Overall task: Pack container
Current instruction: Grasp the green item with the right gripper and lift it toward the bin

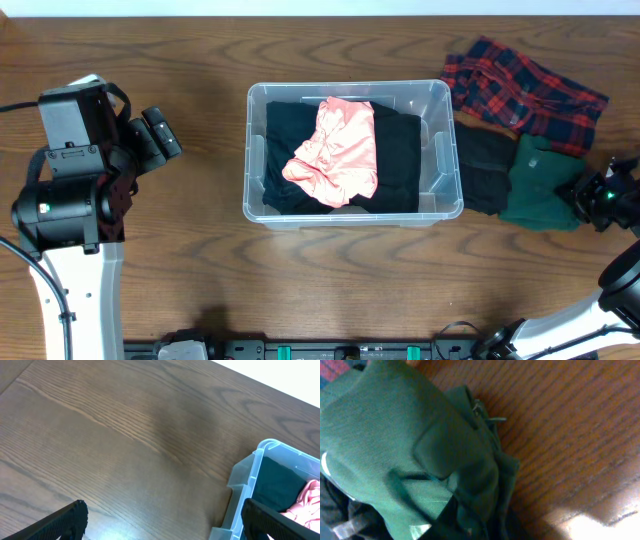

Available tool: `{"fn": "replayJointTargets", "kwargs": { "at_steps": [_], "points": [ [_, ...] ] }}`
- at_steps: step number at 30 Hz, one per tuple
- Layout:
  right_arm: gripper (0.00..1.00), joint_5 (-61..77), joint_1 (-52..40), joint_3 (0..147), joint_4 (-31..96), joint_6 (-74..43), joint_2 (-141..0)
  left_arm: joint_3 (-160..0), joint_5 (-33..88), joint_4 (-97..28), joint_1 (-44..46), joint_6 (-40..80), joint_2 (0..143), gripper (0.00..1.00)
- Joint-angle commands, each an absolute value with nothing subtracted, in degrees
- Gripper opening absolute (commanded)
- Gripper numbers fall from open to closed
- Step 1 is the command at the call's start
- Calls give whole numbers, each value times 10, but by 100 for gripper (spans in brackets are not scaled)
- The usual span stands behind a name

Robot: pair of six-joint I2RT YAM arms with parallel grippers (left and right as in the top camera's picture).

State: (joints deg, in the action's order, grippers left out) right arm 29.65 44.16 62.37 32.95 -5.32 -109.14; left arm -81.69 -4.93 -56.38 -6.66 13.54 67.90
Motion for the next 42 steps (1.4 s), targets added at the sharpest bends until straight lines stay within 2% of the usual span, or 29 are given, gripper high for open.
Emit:
{"fn": "replayJointTargets", "kwargs": {
  "at_steps": [1,5,12,16,21,26,36,42],
  "points": [
    [2,290,439,623,351,-51,-1083,-816,-56,-564,-69,140,682,98],
    [1,305,442,623,372,-73,-1014,-816,-56,-564,-69,140,682,98],
    [1,470,431,623,412,-84,-797,-816,-56,-564,-69,140,682,98],
    [1,522,396,623,411,-106,-692,-816,-56,-564,-69,140,682,98],
    [1,551,311,622,371,-194,-624,-816,-56,-564,-69,140,682,98],
    [1,504,190,621,286,-290,-644,-816,-56,-564,-69,140,682,98],
    [1,460,70,621,140,-491,-818,-816,-56,-564,-69,140,682,98],
    [1,447,7,621,85,-529,-902,-816,-56,-564,-69,140,682,98]
  ]
}}
